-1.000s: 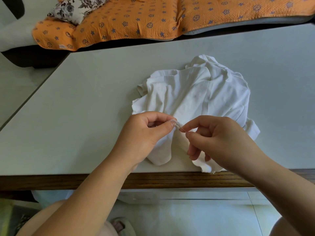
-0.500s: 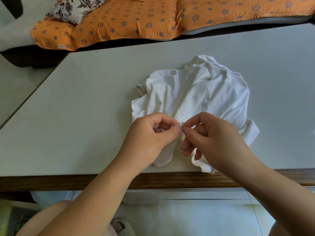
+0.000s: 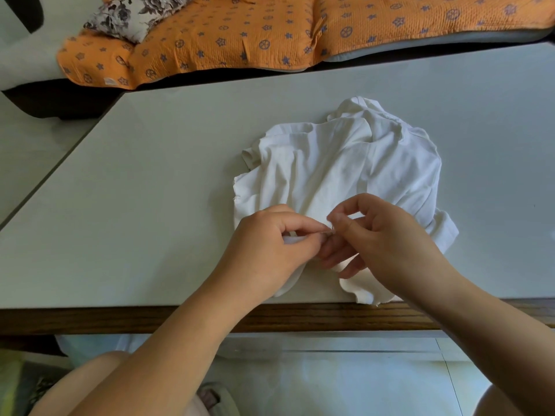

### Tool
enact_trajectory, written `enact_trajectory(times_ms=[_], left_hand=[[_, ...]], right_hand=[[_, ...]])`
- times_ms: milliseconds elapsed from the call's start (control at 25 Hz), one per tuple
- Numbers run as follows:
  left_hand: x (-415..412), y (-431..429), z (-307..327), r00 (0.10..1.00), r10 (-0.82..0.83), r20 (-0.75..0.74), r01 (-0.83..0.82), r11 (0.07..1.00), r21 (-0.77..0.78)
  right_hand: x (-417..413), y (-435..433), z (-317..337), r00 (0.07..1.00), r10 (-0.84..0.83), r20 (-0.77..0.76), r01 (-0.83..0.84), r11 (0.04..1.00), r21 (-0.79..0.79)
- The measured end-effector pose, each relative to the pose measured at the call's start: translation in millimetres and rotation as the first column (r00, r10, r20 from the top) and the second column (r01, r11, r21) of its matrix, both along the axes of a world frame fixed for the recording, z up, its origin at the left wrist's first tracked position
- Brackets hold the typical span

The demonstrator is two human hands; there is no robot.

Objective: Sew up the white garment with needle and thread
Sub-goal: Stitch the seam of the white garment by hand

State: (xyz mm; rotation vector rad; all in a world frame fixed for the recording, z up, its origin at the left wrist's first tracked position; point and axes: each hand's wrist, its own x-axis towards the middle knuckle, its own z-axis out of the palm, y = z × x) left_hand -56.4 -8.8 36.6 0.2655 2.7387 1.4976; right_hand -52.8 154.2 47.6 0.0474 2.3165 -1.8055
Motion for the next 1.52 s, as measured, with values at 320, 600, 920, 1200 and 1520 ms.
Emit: enact_trajectory(times_ms=[320,600,920,1200,1520], left_hand=[[0,0,6,0.988,-0.01,0.157,-0.005,0.995,0.095],[1,-2,11,0.967,-0.027,0.254,-0.009,0.99,0.139],[-1,-6,11,0.955,-0.027,0.295,-0.014,0.991,0.136],[-3,-12,13,0.953,-0.059,0.296,0.015,0.989,0.148],[-7,-19,14,0.964,-0.042,0.264,0.013,0.993,0.113]], right_hand=[[-15,15,10,0.992,-0.122,0.045,0.13,0.913,-0.386],[-22,24,9,0.986,-0.019,0.164,0.128,0.72,-0.682],[-15,21,7,0.989,-0.049,-0.139,0.026,0.986,-0.164],[-4,15,5,0.988,0.119,-0.097,-0.111,0.991,0.08],[-2,17,10,0.991,0.125,-0.056,-0.117,0.984,0.136]])
